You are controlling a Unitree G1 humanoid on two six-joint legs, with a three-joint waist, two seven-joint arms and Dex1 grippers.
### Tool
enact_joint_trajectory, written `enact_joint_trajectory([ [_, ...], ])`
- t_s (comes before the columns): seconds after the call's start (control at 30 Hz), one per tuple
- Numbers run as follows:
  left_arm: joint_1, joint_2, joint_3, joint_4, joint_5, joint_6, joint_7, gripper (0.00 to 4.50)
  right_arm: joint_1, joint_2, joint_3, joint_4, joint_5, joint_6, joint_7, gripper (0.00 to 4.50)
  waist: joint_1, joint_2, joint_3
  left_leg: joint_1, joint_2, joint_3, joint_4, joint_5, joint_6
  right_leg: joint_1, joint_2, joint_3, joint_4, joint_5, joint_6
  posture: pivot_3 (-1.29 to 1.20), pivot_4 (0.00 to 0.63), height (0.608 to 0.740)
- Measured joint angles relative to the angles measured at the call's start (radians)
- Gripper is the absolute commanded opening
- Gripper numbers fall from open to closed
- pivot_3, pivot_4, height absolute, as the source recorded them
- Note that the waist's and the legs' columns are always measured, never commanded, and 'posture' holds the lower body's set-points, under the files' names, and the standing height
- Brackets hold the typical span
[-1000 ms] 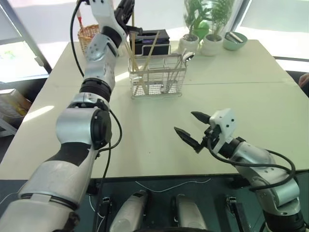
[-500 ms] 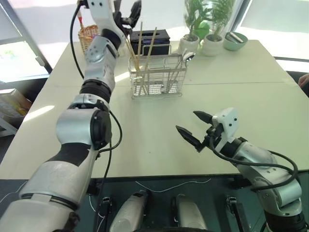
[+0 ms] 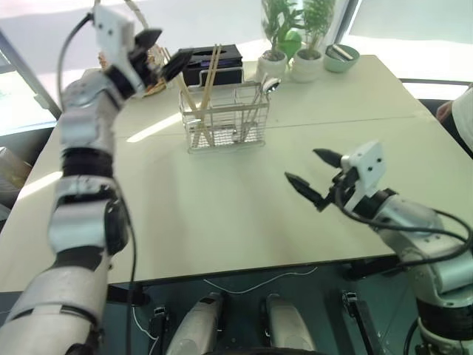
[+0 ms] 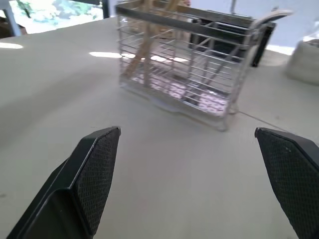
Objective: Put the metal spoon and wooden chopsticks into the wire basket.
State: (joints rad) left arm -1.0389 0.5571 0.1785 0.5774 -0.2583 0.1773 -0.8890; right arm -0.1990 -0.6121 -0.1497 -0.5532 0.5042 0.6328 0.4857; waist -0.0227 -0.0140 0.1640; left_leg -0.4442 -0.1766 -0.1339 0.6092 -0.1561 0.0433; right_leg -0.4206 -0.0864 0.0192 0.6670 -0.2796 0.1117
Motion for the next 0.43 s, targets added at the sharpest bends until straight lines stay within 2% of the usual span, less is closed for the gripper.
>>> enact_joint_trajectory([
  [0.07, 0.141, 0.071, -0.025, -0.183, -0.025, 0.123, -0.059, 4.47, -0.012, -0.006, -0.002, 0.016, 0.0, -0.001, 0.017, 4.5, 0.003, 0.0, 0.0, 0.0, 0.0, 0.0, 0.0, 0.0, 0.0, 0.0, 0.0, 0.0, 0.0, 0.0, 0.0, 0.0, 0.15, 0.725],
  [0.2, 0.333, 0.145, -0.038, -0.428, -0.076, 0.288, -0.091, 4.47, -0.027, -0.012, 0.002, 0.056, -0.001, -0.007, 0.041, 4.5, 0.022, 0.0, 0.0, 0.001, 0.0, -0.001, 0.004, -0.002, -0.002, 0.0, 0.0, 0.0, -0.002, 0.0, 0.0, 0.0, 0.15, 0.725],
  [0.3, 0.384, 0.15, -0.031, -0.543, -0.113, 0.378, -0.052, 4.47, -0.049, -0.011, 0.009, 0.085, -0.004, -0.01, 0.052, 4.5, 0.039, 0.0, 0.0, 0.001, 0.0, 0.0, 0.005, -0.002, -0.002, 0.0, 0.0, 0.0, -0.002, 0.0, -0.001, 0.0, 0.15, 0.725],
  [0.43, 0.436, 0.149, -0.006, -0.651, -0.149, 0.445, 0.002, 4.47, -0.068, -0.007, 0.017, 0.104, -0.01, -0.02, 0.062, 4.5, 0.037, 0.0, 0.0, 0.001, 0.0, 0.0, 0.003, -0.002, -0.002, 0.0, 0.0, 0.0, -0.002, 0.0, -0.001, 0.0, 0.15, 0.725],
])
